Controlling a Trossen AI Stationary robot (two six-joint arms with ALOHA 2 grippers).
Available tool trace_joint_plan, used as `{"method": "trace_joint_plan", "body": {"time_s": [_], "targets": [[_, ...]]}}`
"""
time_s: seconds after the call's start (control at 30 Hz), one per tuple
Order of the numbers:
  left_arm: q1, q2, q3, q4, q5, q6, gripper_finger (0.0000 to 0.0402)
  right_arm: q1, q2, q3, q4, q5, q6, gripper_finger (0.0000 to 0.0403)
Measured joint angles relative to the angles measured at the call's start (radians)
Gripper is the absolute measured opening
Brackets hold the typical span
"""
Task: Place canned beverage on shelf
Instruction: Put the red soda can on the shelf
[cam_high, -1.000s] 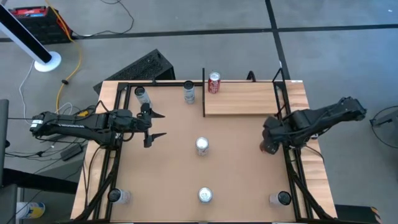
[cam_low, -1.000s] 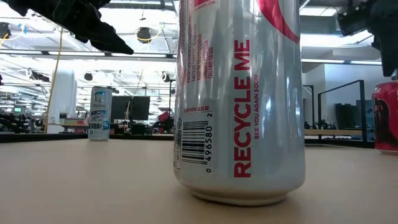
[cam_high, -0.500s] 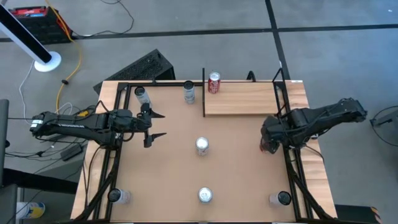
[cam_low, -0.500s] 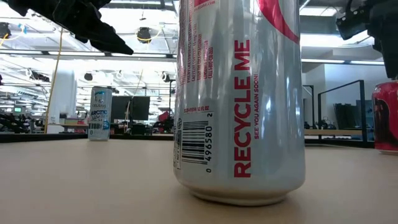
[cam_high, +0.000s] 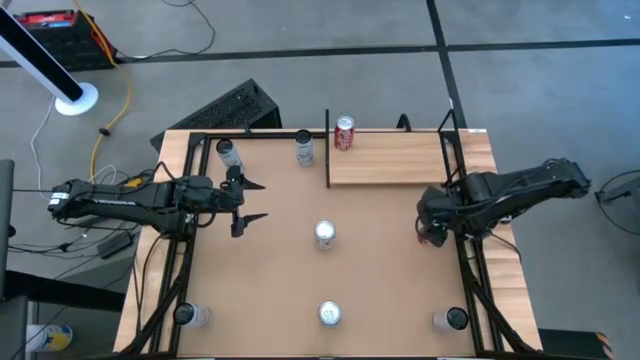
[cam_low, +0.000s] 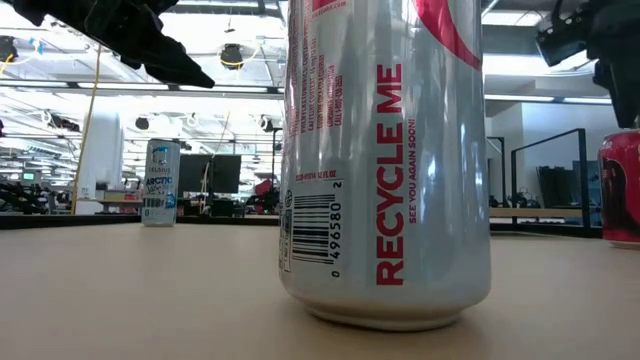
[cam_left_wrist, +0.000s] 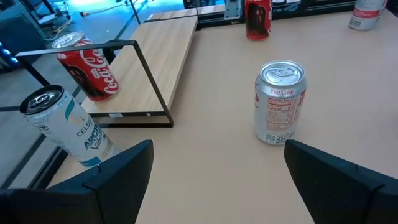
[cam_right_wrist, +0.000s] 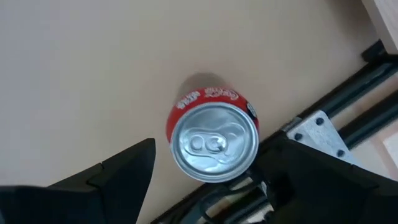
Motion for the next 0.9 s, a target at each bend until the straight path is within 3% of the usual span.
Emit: {"method": "trace_joint_plan", "body": {"time_s": [0.17,0.47,0.9], "targets": [[0.000,0.000,0.000,-0.008,0.000,0.000,0.0347,0.000,0.030,-0.007,-0.017,0.000,-0.009,0.0373],[0.000,0.000,0.000,-0.008,0.003,0.011,0.0347,0.000,0.046,-0.151,0.053,-0.051,-0.043,0.0373],[0.000,0.000,0.000,-0.006,0.002,0.012,0.0347,0.000,0.042,-0.154,0.114,-0.041,-0.077,0.0356]]}}
